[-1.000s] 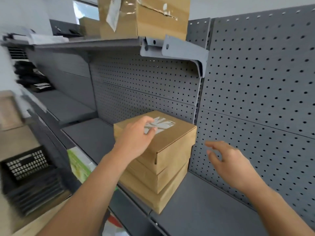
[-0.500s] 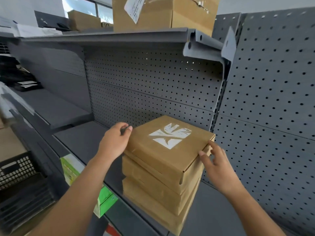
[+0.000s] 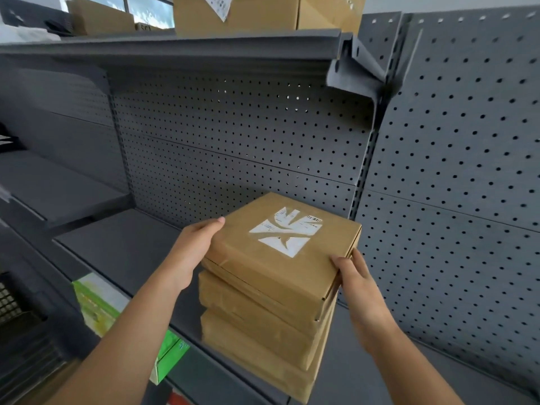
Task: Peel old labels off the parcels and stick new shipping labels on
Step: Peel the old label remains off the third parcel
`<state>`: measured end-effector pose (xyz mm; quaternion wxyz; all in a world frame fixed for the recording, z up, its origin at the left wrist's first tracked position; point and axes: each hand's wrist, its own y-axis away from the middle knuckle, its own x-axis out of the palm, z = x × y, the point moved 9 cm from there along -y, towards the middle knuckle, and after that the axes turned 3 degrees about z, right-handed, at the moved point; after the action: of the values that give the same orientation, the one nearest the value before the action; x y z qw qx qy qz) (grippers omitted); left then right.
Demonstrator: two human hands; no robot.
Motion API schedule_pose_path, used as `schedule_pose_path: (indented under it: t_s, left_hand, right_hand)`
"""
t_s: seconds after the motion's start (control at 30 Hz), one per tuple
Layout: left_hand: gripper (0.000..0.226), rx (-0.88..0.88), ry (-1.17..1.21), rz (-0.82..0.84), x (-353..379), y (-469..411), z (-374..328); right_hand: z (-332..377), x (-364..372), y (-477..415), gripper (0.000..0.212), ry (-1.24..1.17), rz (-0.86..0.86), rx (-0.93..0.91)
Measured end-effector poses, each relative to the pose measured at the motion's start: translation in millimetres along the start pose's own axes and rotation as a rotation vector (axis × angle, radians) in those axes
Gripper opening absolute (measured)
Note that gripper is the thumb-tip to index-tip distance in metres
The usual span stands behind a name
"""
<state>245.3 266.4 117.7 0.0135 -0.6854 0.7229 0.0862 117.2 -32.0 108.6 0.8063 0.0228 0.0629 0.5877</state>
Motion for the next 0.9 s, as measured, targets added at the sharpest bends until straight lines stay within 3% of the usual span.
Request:
schedule_pose_path:
  t_s: [0.23, 0.57, 0.9]
  left_hand:
    - [0.018, 0.114, 0.013, -0.002, 31.2, 32.9, -28.6]
    - [0.015, 0.186, -0.028, 0.123, 118.6, 80.9, -35.1]
    - [0.023, 0.131, -0.131, 0.29, 217.3, 128.0, -8.0]
  right_hand:
    - [9.0, -27.7, 17.3, 0.023, -0.077, -0.025, -0.031]
    - [11.9, -123.4, 62.5, 0.029, -0.147, -0.156, -0.026]
    - [-17.2, -220.2, 117.9, 0.032, -0.195, -0.272, 0.005]
